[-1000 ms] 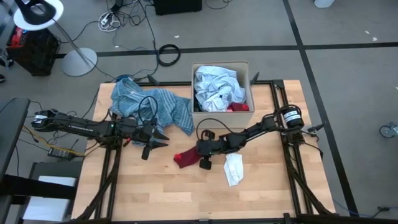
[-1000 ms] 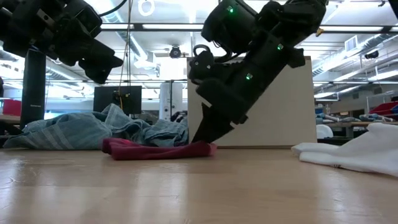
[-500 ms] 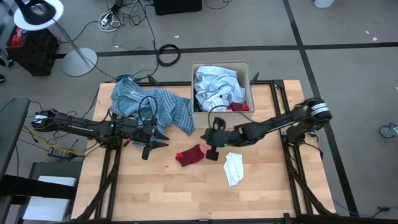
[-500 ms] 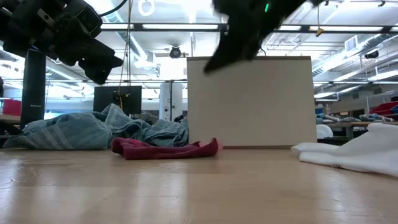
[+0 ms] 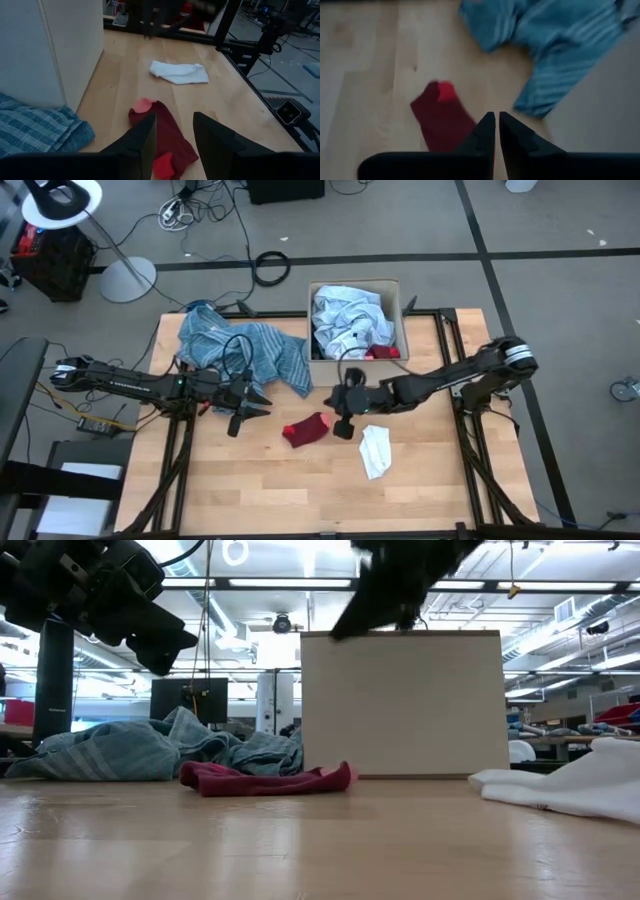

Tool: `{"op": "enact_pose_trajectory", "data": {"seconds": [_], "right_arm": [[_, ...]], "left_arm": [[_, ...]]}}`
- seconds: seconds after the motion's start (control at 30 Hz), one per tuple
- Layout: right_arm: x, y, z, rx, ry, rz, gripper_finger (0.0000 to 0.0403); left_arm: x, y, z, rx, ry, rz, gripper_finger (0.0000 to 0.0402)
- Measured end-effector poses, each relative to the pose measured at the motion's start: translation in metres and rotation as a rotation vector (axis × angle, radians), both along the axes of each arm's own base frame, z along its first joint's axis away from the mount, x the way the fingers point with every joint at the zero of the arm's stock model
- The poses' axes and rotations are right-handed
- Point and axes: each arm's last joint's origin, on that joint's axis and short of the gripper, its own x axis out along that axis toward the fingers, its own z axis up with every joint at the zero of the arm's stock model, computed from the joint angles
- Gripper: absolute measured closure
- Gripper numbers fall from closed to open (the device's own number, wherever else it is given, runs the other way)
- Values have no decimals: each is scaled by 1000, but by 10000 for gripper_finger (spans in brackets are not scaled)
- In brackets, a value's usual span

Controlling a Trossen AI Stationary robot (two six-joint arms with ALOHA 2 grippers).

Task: Sort clothes
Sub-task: Put the red sock into the gray laundry bin

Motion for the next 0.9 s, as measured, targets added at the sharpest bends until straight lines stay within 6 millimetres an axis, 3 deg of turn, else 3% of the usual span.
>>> {"op": "enact_pose_trajectory", "data": {"seconds": [0.27, 0.57, 0.67, 0.8, 0.9], "right_arm": [[36, 10, -74, 20, 84, 55, 316], [55, 6, -129, 12, 118, 118, 254], [56, 5, -134, 66, 130, 106, 279], [51, 4, -130, 53, 175, 110, 376], [45, 2, -119, 6, 197, 93, 389]], "left_arm": [[0, 0, 0, 0, 1, 0, 266], [0, 0, 0, 0, 1, 0, 266], [0, 0, 0, 0, 0, 0, 266], [0, 0, 0, 0, 1, 0, 266], [0, 0, 0, 0, 1, 0, 266]]}}
